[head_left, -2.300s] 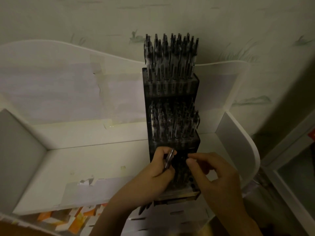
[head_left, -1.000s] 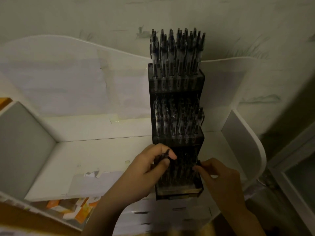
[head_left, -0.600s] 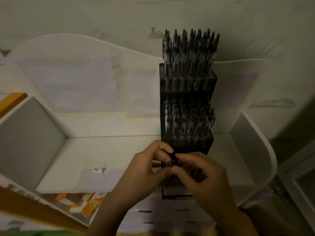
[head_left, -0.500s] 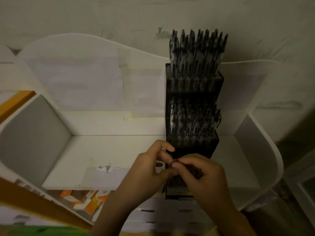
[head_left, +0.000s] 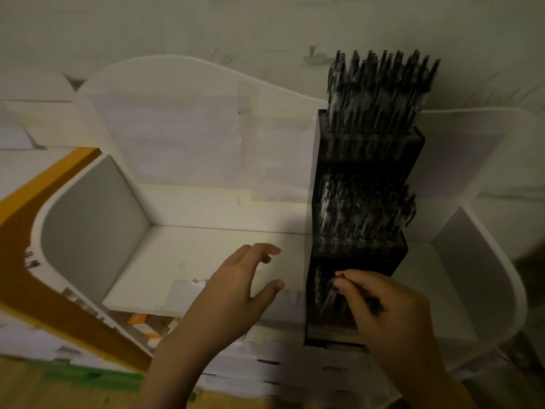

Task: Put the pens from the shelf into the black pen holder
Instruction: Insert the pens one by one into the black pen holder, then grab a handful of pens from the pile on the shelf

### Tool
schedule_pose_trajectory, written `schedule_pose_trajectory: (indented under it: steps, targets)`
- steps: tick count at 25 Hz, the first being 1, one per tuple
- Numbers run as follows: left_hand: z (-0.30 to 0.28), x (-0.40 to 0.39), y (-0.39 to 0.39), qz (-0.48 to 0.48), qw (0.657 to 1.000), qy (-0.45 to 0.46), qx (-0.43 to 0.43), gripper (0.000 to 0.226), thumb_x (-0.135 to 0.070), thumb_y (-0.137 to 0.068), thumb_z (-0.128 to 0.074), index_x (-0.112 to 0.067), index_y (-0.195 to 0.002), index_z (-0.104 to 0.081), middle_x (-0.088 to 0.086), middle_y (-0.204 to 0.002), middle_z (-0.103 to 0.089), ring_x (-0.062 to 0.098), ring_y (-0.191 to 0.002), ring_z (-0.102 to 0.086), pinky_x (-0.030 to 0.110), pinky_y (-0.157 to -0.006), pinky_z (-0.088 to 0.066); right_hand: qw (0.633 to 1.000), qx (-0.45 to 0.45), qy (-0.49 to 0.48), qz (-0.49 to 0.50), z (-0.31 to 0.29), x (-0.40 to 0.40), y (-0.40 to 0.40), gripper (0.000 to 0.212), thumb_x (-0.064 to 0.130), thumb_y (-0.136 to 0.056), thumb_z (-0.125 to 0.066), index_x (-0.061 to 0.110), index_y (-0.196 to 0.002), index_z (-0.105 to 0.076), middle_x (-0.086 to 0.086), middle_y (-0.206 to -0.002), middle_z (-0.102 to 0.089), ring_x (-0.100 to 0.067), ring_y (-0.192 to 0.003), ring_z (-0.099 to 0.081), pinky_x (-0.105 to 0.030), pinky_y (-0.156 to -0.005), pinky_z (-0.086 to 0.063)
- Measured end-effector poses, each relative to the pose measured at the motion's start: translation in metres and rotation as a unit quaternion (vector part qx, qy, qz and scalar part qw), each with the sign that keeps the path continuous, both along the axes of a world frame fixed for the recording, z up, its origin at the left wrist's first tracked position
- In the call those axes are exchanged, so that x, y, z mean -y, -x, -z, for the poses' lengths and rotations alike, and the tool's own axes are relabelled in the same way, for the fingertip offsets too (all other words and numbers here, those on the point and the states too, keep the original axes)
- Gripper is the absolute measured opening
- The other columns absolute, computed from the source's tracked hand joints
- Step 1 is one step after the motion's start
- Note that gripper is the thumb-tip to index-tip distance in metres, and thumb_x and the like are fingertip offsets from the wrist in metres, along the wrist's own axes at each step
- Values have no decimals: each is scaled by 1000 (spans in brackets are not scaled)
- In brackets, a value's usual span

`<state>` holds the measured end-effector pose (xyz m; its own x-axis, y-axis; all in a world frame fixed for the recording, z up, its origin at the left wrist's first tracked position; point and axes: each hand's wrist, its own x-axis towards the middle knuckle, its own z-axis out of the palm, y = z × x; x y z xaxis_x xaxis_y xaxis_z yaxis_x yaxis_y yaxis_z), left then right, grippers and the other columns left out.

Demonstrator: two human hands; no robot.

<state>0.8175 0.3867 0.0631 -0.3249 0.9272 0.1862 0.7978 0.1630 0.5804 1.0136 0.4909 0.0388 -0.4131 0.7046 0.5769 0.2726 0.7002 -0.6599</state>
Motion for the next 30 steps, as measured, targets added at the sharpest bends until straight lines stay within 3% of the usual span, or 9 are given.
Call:
schedule_pose_trajectory:
  steps: [5,9,14,17,21,25,28,30]
  targets:
    - [-6,6,-2,-16,1000,9,-5,46,-45,-91,-55,-40,-133,-38,-21,-122,-51,-5,-109,-47,-3,-80,-30,999,31,-5,-10,26,0,4,9,18,-80,-74,14,-88,-76,7,-81,-72,3,-74,-63,0,-72,-43]
    - [-7,12,-10,-35,999,9,-11,48,-48,-90,-53,-42,-134,-35,-21,-122,-53,-5,-110,-49,0,-82,-33,995,89,16,-34,46,1,5,22,10,-70,-84,17,-89,-76,6,-80,-72,0,-66,-63,3,-71,-42]
    - [-6,31,-24,-71,997,9,-26,48,-50,-92,-49,-43,-136,-33,-22,-124,-52,-3,-110,-52,7,-86,-40,993,93,50,-54,39,-1,3,24,16,-71,-83,22,-93,-73,13,-77,-69,5,-67,-61,8,-70,-37]
    - [-4,47,-32,-104,994,6,-24,48,-51,-92,-48,-46,-136,-30,-25,-123,-50,-7,-112,-49,8,-88,-40,995,69,52,-53,27,3,-2,30,23,-72,-80,23,-100,-69,13,-78,-66,1,-69,-60,4,-71,-40]
    - [2,70,-38,-152,988,10,-21,47,-50,-93,-48,-47,-136,-29,-24,-125,-49,-6,-112,-49,12,-90,-43,995,18,-11,-99,5,14,4,34,21,-74,-78,16,-107,-68,2,-98,-65,-9,-89,-60,-9,-81,-45]
    - [3,95,-33,-179,984,6,-25,51,-51,-93,-48,-48,-139,-26,-23,-135,-45,-3,-110,-52,18,-92,-47,974,102,34,-198,1,40,39,47,48,-82,-64,36,-126,-49,15,-125,-52,-1,-116,-48,-17,-91,-44]
    - [0,120,-16,-204,978,-3,-44,55,-51,-94,-47,-50,-142,-21,-22,-140,-43,0,-116,-51,21,-93,-49,962,160,0,-221,0,66,72,53,60,-83,-54,44,-130,-38,20,-132,-43,4,-117,-39,-8,-85,-35]
    - [-2,146,5,-224,973,-10,-54,56,-51,-94,-48,-51,-142,-20,-22,-139,-43,-2,-106,-55,20,-89,-49,959,164,-18,-232,-8,92,100,56,63,-82,-50,42,-132,-38,19,-134,-42,3,-115,-37,-5,-83,-32]
